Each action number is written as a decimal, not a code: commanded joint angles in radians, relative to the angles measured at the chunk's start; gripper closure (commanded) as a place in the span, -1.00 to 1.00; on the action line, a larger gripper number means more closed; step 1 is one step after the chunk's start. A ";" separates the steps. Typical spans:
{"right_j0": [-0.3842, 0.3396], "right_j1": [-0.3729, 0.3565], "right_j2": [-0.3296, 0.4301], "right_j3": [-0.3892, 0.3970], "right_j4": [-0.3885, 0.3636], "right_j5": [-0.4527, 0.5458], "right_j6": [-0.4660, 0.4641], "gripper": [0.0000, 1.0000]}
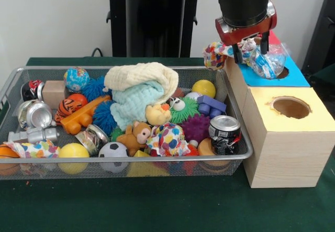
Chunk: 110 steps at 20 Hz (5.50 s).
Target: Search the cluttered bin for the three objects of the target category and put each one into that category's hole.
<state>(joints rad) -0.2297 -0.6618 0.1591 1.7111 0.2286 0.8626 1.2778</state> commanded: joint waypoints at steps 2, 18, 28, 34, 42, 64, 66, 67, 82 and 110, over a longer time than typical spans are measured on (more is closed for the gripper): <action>-0.021 0.021 0.013 -0.014 -0.021 0.121 0.153 -1.00; -0.071 -0.030 0.109 0.059 0.121 0.204 0.128 -1.00; -0.048 0.013 0.050 0.024 -0.009 0.197 0.098 -1.00; -0.041 0.038 0.039 -0.017 -0.076 0.223 0.096 -1.00; -0.040 0.069 0.034 -0.059 -0.157 0.257 0.100 -1.00; -0.062 0.082 0.035 -0.054 -0.105 0.359 0.185 1.00; -0.054 0.071 0.017 -0.078 -0.135 0.377 0.187 1.00; -0.051 0.069 0.005 -0.095 -0.159 0.374 0.182 1.00; -0.014 0.083 -0.109 -0.297 -0.530 0.329 0.066 1.00; -0.104 0.124 -0.060 -0.475 -0.640 0.239 -0.094 1.00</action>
<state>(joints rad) -0.2783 -0.5976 0.0471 1.3065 -0.3378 1.1389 1.2778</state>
